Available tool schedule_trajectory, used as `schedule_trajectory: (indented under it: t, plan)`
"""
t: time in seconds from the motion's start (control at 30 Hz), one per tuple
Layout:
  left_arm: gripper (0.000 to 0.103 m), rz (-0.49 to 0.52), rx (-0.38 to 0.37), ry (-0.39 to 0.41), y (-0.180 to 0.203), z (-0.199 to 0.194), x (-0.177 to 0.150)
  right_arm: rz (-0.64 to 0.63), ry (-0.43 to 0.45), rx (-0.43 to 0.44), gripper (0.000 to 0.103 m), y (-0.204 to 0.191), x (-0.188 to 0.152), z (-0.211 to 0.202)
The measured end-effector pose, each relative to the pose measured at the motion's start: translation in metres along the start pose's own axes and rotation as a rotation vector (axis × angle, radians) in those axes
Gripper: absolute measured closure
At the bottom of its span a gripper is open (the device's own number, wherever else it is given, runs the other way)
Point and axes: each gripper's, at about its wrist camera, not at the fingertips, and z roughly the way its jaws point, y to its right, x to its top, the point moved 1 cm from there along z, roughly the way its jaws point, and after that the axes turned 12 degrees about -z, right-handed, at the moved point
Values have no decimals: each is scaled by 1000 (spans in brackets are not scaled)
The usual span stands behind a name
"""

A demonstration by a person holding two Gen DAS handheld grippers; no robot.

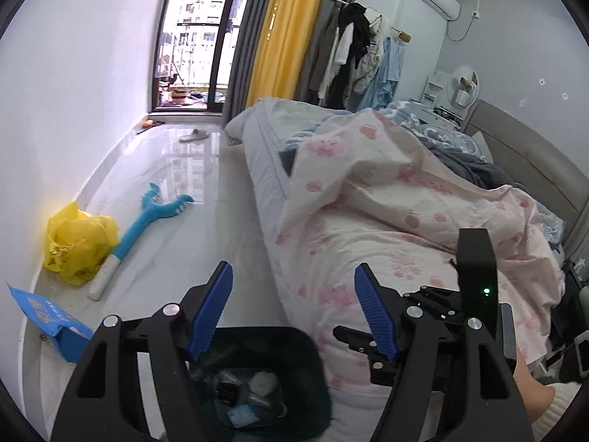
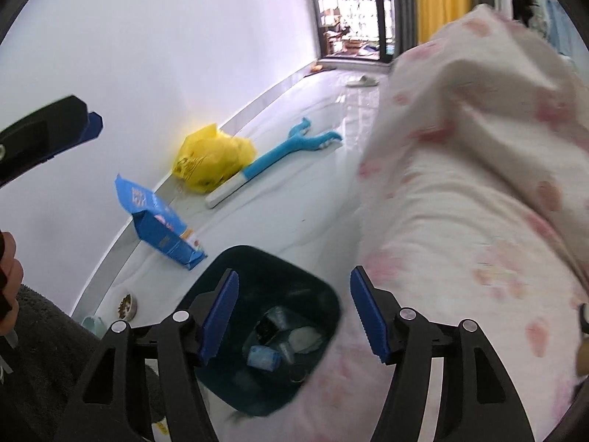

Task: Collect trash
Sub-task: 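Move both tools back toward the remaining items on the bed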

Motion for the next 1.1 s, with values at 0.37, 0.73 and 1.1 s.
schedule_trajectory:
  t: [0.37, 0.73, 1.1]
  plan:
    - [28, 166, -71, 6, 86, 33, 31, 91, 75, -107, 38, 65, -29, -62]
    - [22, 243, -186, -37, 139, 79, 18, 140, 93, -226, 34, 106, -62, -94]
    - [18, 296, -399, -123, 181, 118, -2, 243, 76, -418, 15, 152, -107, -122]
